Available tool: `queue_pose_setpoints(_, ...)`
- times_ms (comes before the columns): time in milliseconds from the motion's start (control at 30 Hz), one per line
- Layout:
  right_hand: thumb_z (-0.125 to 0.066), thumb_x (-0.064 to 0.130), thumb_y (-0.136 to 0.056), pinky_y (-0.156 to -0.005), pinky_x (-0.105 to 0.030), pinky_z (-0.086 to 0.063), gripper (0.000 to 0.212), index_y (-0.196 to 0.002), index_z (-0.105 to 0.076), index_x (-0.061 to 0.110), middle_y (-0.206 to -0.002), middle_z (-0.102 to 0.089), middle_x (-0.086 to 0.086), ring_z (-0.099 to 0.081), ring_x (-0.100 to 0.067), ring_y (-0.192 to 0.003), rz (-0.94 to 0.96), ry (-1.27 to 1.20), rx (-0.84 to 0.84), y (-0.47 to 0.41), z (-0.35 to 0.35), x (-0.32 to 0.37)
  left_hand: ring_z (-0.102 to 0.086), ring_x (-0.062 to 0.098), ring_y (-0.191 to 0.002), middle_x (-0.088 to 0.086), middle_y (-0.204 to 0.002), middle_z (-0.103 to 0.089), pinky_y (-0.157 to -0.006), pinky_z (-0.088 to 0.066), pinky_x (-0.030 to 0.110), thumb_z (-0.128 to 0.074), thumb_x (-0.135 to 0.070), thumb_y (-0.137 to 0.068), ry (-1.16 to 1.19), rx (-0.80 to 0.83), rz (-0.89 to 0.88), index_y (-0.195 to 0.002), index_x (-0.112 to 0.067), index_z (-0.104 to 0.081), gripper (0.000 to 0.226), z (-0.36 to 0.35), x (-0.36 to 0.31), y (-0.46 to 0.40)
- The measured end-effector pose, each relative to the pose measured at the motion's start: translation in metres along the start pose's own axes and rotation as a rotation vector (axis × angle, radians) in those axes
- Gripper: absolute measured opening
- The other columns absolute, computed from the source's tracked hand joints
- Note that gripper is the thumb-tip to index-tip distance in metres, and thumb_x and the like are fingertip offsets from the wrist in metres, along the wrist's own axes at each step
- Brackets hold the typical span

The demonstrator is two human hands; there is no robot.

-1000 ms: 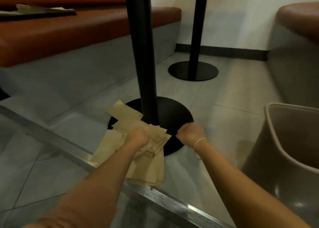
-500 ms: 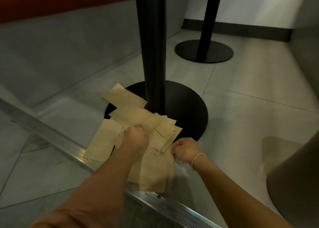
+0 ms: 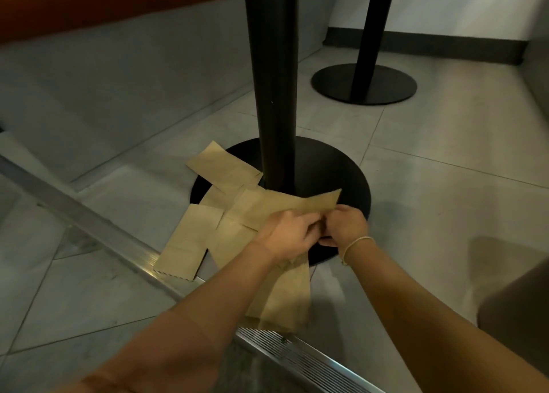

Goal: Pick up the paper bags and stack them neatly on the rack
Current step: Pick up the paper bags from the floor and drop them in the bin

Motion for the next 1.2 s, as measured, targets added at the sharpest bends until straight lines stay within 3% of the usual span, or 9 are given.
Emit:
queue_pose_setpoints(167, -0.037, -0.002, -0.090, -0.073, -0.029, -0.041, 0.029, -0.109, -0.059, -0.002, -0.104, -0.060, -0.019, -0.057, -0.033, -0.100, 0.178, 0.197, -0.355, 0.008, 0.069, 0.025, -0.040, 0.018, -0.128, 0.000, -0.142, -0.042, -0.099, -0.037, 0.029, -0.051, -0.041, -0.091, 0.001, 0.062, 0.187, -0.144, -0.025, -0.027, 0.061, -0.028, 0.042, 0.016)
queue_pose_setpoints(267, -0.035, -0.001, -0.090, -0.060, -0.020, -0.032, 0.030, -0.110, -0.057, 0.001, -0.091, -0.054, -0.012, -0.050, -0.025, -0.083, 0.221, 0.217, -0.459, 0.013, 0.090, 0.032, -0.037, 0.024, -0.129, 0.008, -0.142, -0.041, -0.099, -0.037, 0.032, -0.049, -0.043, -0.092, -0.066, 0.110, 0.404, -0.143, -0.013, -0.028, 0.063, -0.037, 0.081, 0.034)
queue_pose_setpoints(400, -0.033, -0.001, -0.088, -0.068, -0.037, -0.052, 0.031, -0.108, -0.057, 0.003, -0.075, -0.047, -0.002, -0.048, -0.022, -0.076, 0.251, 0.153, -0.482, 0.020, 0.097, 0.037, -0.042, 0.027, -0.121, 0.015, -0.131, -0.048, -0.094, -0.039, 0.032, -0.040, -0.041, -0.096, -0.127, 0.223, 0.462, -0.133, -0.003, -0.039, 0.052, -0.047, 0.089, 0.036)
queue_pose_setpoints(500, -0.033, -0.002, -0.089, -0.058, -0.021, -0.038, 0.031, -0.107, -0.057, 0.004, -0.082, -0.049, -0.004, -0.045, -0.017, -0.070, 0.290, 0.173, -0.489, 0.028, 0.100, 0.045, -0.050, 0.031, -0.115, 0.016, -0.127, -0.052, -0.087, -0.039, 0.031, -0.035, -0.028, -0.099, -0.024, 0.232, 0.525, -0.129, -0.005, -0.045, 0.039, -0.050, 0.089, 0.032)
queue_pose_setpoints(567, -0.033, -0.002, -0.089, -0.050, -0.017, -0.030, 0.030, -0.105, -0.057, 0.004, -0.078, -0.048, -0.003, -0.042, -0.015, -0.064, 0.323, 0.174, -0.496, 0.036, 0.104, 0.052, -0.053, 0.033, -0.112, 0.018, -0.124, -0.056, -0.078, -0.037, 0.029, -0.032, -0.020, -0.100, 0.098, 0.204, 0.593, -0.128, -0.005, -0.049, 0.036, -0.048, 0.095, 0.033)
queue_pose_setpoints(733, -0.031, 0.001, -0.089, -0.065, -0.026, -0.034, 0.034, -0.110, -0.056, 0.009, -0.086, -0.051, -0.004, -0.049, -0.023, -0.079, 0.378, 0.163, -0.541, 0.061, 0.117, 0.071, -0.062, 0.033, -0.096, 0.020, -0.109, -0.063, -0.063, -0.038, 0.026, -0.038, -0.006, -0.097, 0.074, 0.059, 0.602, -0.129, 0.000, -0.044, 0.033, -0.009, 0.090, 0.032)
queue_pose_setpoints(900, -0.032, -0.001, -0.088, -0.069, -0.028, -0.034, 0.034, -0.110, -0.056, 0.008, -0.089, -0.049, -0.004, -0.048, -0.023, -0.083, 0.432, 0.133, -0.605, 0.095, 0.141, 0.099, -0.063, 0.026, -0.094, 0.014, -0.108, -0.062, -0.064, -0.041, 0.025, -0.035, -0.002, -0.096, -0.026, -0.107, 0.615, -0.122, 0.003, -0.045, 0.028, 0.041, 0.069, 0.030)
queue_pose_setpoints(1067, -0.034, -0.002, -0.088, -0.071, -0.027, -0.036, 0.039, -0.117, -0.055, 0.013, -0.101, -0.056, -0.005, -0.044, -0.016, -0.084, 0.486, 0.188, -0.606, 0.136, 0.168, 0.143, -0.056, 0.041, -0.104, 0.026, -0.112, -0.058, -0.084, -0.045, 0.040, -0.039, -0.003, -0.094, 0.125, -0.252, 0.674, -0.119, 0.006, -0.048, 0.028, 0.095, 0.037, 0.031)
queue_pose_setpoints(1200, -0.033, 0.000, -0.091, -0.072, -0.029, -0.041, 0.038, -0.117, -0.056, 0.016, -0.106, -0.057, -0.003, -0.048, -0.017, -0.086, 0.562, 0.202, -0.643, 0.177, 0.195, 0.179, -0.057, 0.041, -0.100, 0.027, -0.110, -0.059, -0.072, -0.045, 0.039, -0.038, -0.005, -0.095, 0.245, -0.349, 0.653, -0.117, 0.005, -0.049, 0.026, 0.135, 0.002, 0.024)
Point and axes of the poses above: each hand's wrist, its own y-axis away from the middle knuckle, its own z-axis out of the back of the hand, x = y × z, the point moved 10 cm from there along -y, towards the middle knuckle
